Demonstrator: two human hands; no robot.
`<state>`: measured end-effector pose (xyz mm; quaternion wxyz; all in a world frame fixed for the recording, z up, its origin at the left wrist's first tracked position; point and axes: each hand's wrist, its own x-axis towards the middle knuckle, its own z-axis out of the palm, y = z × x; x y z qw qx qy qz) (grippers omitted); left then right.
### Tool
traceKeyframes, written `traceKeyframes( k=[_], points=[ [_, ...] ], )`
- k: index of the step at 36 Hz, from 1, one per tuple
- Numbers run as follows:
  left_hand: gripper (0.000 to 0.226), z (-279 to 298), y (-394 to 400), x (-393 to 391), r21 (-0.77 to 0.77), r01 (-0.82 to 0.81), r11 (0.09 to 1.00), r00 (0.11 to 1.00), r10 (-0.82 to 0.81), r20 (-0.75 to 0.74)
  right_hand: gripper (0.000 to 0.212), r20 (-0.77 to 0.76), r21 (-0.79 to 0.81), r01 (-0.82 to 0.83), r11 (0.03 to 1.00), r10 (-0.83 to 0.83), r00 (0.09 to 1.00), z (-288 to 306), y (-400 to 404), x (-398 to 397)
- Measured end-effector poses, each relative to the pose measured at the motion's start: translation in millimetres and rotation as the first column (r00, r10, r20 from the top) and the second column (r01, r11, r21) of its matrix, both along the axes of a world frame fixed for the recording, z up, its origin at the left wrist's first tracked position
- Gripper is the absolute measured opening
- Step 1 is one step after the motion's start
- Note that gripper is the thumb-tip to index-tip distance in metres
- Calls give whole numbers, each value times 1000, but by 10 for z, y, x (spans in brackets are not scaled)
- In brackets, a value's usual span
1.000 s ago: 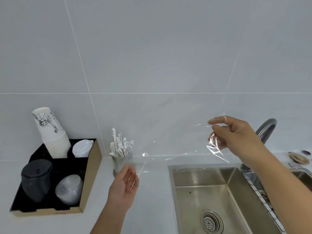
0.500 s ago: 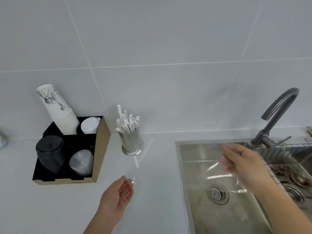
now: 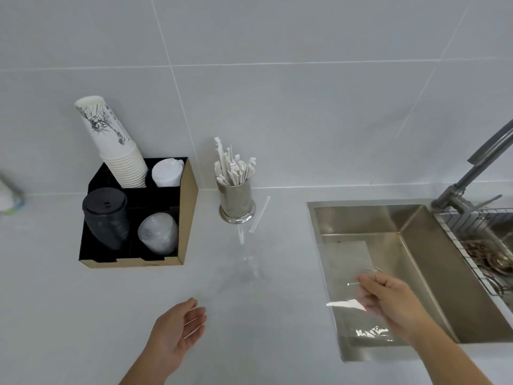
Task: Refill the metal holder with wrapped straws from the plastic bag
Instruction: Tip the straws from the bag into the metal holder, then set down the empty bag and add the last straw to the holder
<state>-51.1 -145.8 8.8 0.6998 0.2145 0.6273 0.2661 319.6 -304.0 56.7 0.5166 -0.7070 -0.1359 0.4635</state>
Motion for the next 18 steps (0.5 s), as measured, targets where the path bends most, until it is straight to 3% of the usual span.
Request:
traceKeyframes(
  k=[10,12,15,18],
  points=[
    [10,-219,10,-425,43,96,995,981,-87,-173,14,-121,-124,-25,992,10,993,-303,-69,-457],
    [10,-255,-24,-591,46,79,996,978,-68,-197,29,-198,-115,-78,990,54,979,-382,-94,-577],
    [11,-280,-97,-801,58,21,998,977,-8,-214,69,-321,-98,-207,973,166,933,-483,-202,-735],
    [11,-338,-155,-1032,64,-40,997,971,54,-233,78,-364,-109,-262,959,207,908,-591,-245,-976]
  ],
)
